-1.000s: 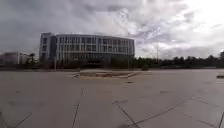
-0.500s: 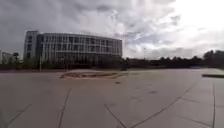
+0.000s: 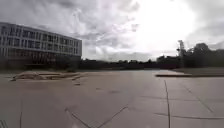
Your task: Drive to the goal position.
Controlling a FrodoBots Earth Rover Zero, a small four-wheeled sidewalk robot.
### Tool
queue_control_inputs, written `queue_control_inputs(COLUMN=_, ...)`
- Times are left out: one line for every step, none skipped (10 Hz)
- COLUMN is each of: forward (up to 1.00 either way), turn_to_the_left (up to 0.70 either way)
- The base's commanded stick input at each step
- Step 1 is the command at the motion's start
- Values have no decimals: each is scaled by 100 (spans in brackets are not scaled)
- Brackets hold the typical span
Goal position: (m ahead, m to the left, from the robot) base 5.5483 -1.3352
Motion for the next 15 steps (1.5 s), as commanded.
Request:
queue_control_inputs(forward=100, turn_to_the_left=-40)
queue_control_inputs(forward=100, turn_to_the_left=-40)
queue_control_inputs(forward=100, turn_to_the_left=-40)
queue_control_inputs(forward=100, turn_to_the_left=-40)
queue_control_inputs(forward=100, turn_to_the_left=-33)
queue_control_inputs(forward=100, turn_to_the_left=-7)
queue_control_inputs(forward=100, turn_to_the_left=0)
queue_control_inputs(forward=100, turn_to_the_left=0)
queue_control_inputs(forward=100, turn_to_the_left=0)
queue_control_inputs(forward=100, turn_to_the_left=0)
queue_control_inputs(forward=100, turn_to_the_left=0)
queue_control_inputs(forward=100, turn_to_the_left=0)
queue_control_inputs(forward=100, turn_to_the_left=0)
queue_control_inputs(forward=100, turn_to_the_left=0)
queue_control_inputs(forward=100, turn_to_the_left=0)
